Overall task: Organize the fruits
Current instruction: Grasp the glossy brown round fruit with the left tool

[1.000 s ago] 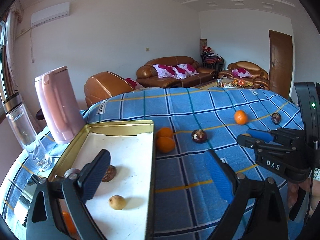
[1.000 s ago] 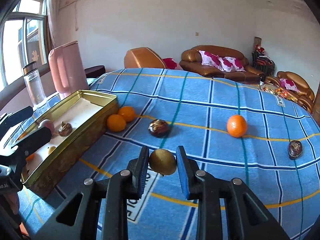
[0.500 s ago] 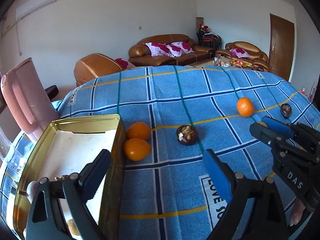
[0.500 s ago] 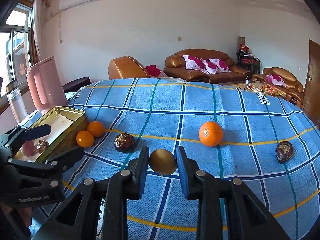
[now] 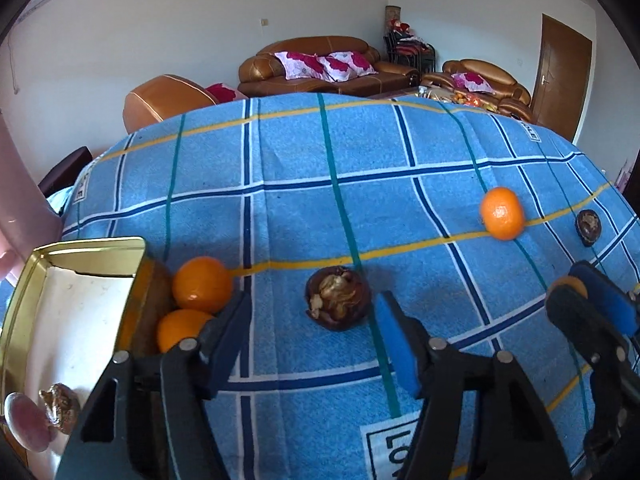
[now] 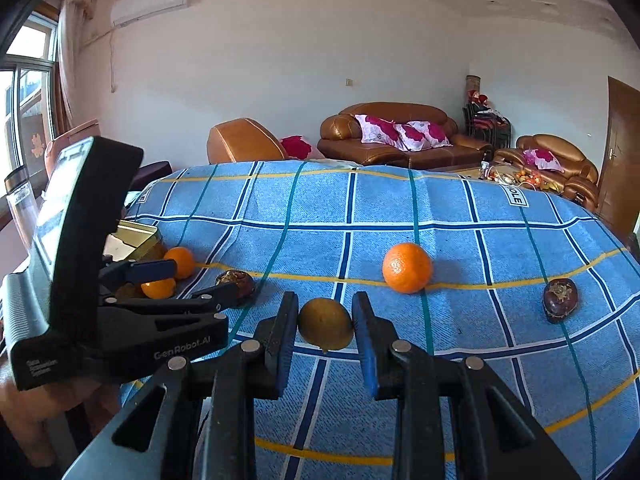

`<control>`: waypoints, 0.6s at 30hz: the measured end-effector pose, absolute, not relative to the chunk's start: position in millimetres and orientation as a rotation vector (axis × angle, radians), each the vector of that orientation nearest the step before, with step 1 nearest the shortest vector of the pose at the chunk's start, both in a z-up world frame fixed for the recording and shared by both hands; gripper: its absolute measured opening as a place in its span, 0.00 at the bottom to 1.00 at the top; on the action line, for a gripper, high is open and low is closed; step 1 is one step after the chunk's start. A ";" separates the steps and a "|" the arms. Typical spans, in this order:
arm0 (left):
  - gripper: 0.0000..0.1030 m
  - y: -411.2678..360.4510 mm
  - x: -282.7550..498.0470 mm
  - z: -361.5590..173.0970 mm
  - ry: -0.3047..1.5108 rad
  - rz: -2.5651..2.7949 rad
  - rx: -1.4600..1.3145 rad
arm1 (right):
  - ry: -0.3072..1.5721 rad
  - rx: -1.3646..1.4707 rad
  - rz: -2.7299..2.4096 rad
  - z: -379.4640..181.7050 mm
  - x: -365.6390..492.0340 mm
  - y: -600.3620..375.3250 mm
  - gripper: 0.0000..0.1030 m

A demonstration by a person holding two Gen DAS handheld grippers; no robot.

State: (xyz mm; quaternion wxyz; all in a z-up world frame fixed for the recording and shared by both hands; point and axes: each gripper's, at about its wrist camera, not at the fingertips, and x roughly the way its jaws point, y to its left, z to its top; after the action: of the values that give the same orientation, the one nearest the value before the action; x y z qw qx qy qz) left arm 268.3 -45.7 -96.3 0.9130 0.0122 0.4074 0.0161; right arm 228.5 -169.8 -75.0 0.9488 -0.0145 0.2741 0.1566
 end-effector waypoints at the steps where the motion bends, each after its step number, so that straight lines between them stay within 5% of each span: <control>1: 0.61 -46.9 272.4 -99.1 0.850 0.025 0.023 | 0.564 -0.017 0.318 -75.4 230.0 -172.4 0.29; 4: 0.54 -49.2 283.7 -109.1 0.885 0.003 0.015 | 0.573 0.005 0.321 -76.2 232.2 -175.7 0.29; 6: 0.40 -46.8 286.2 -111.0 0.900 -0.024 -0.008 | 0.570 0.001 0.323 -76.1 231.6 -174.7 0.29; 18: 0.40 -42.0 253.9 -101.1 0.834 -0.090 -0.029 | 0.533 0.003 0.334 -74.0 224.5 -175.0 0.29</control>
State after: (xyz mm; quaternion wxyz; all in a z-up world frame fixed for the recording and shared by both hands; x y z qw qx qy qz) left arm 253.9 -42.0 -101.1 0.9132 -0.0142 0.4048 -0.0435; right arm 224.5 -175.0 -74.0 0.9510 0.0013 0.2619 0.1645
